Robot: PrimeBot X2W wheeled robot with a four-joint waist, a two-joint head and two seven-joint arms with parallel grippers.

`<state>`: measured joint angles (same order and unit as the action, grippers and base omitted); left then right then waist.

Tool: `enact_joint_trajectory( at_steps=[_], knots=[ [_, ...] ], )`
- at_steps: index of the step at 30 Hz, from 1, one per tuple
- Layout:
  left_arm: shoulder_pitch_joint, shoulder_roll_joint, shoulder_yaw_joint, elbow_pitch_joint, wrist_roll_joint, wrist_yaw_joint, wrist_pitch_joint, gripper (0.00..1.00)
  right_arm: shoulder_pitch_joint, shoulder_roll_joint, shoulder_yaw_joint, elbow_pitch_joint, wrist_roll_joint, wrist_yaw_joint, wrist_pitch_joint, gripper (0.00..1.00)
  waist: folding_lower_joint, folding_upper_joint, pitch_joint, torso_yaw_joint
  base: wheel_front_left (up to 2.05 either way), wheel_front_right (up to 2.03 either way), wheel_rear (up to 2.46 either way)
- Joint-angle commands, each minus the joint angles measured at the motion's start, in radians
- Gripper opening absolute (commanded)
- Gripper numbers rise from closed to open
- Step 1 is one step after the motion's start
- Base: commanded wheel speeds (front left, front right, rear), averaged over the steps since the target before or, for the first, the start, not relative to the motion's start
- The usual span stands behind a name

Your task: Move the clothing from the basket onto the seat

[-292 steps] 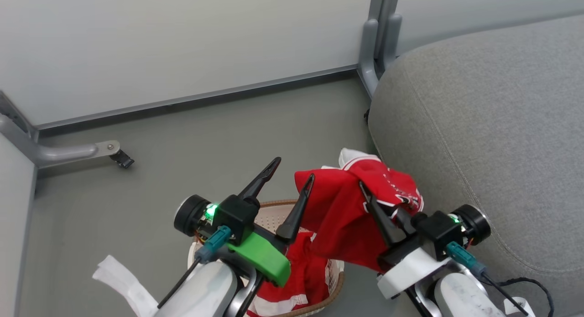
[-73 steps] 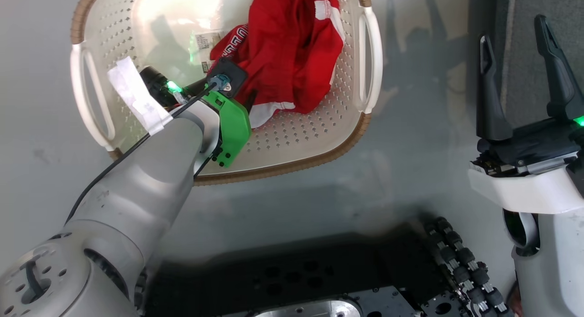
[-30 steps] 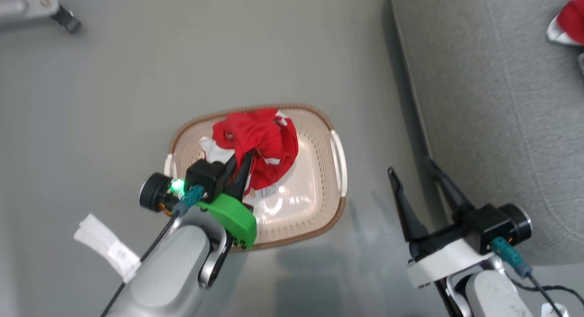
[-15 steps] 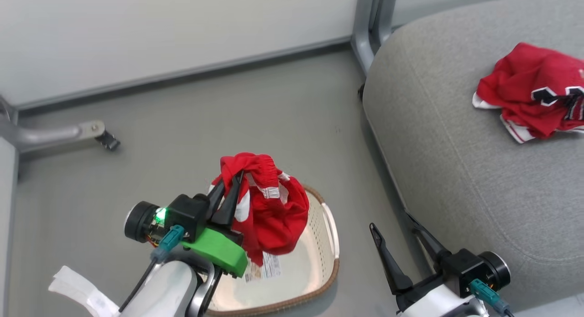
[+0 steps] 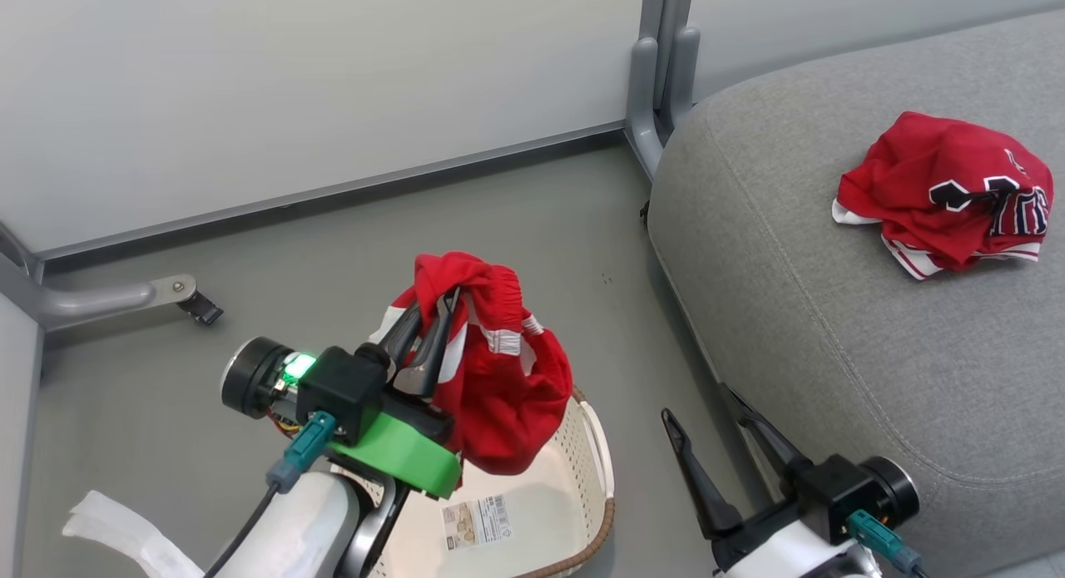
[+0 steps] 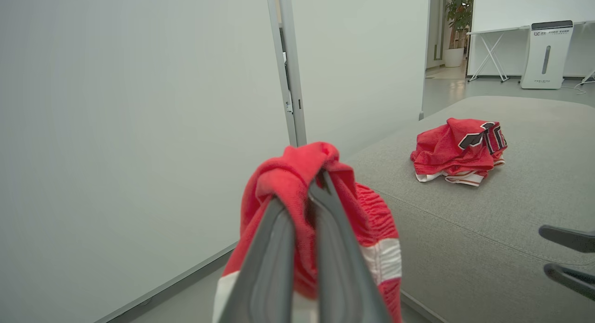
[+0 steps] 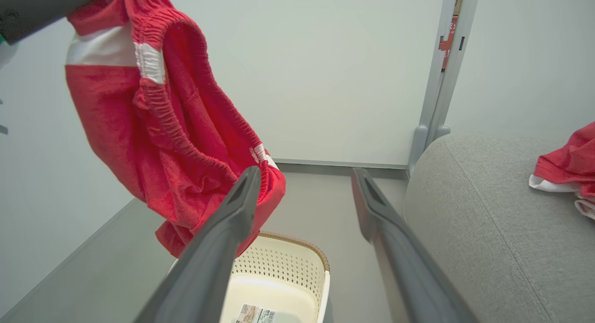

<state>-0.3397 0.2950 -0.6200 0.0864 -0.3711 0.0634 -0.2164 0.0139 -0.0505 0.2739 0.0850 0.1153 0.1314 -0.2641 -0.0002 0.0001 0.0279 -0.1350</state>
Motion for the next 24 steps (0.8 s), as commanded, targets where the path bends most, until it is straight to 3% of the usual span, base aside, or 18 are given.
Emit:
enact_joint_trajectory(
  at_steps=[1, 14, 24],
  knots=[
    [0.001, 0.005, -0.005, -0.014, 0.006, 0.007, 0.005, 0.0, -0.019, -0.001, 0.012, -0.005, 0.008, -0.001, 0.0, 1.0, 0.0002, -0.0001, 0.006, 0.003, 0.0, 0.0, 0.0],
    [-0.071, -0.038, -0.098, -0.103, 0.019, -0.056, 0.072, 0.0, -0.161, -0.008, 0.176, 0.022, 0.036, -0.001, 0.0, 1.0, 0.0002, -0.0001, 0.046, 0.005, 0.0, 0.0, 0.0],
    [-0.105, -0.082, -0.166, -0.135, 0.008, -0.095, 0.113, 0.0, -0.201, -0.016, 0.227, 0.097, 0.067, -0.001, 0.0, 1.0, 0.0002, -0.0001, 0.045, 0.008, 0.0, 0.0, 0.0]
  ],
)
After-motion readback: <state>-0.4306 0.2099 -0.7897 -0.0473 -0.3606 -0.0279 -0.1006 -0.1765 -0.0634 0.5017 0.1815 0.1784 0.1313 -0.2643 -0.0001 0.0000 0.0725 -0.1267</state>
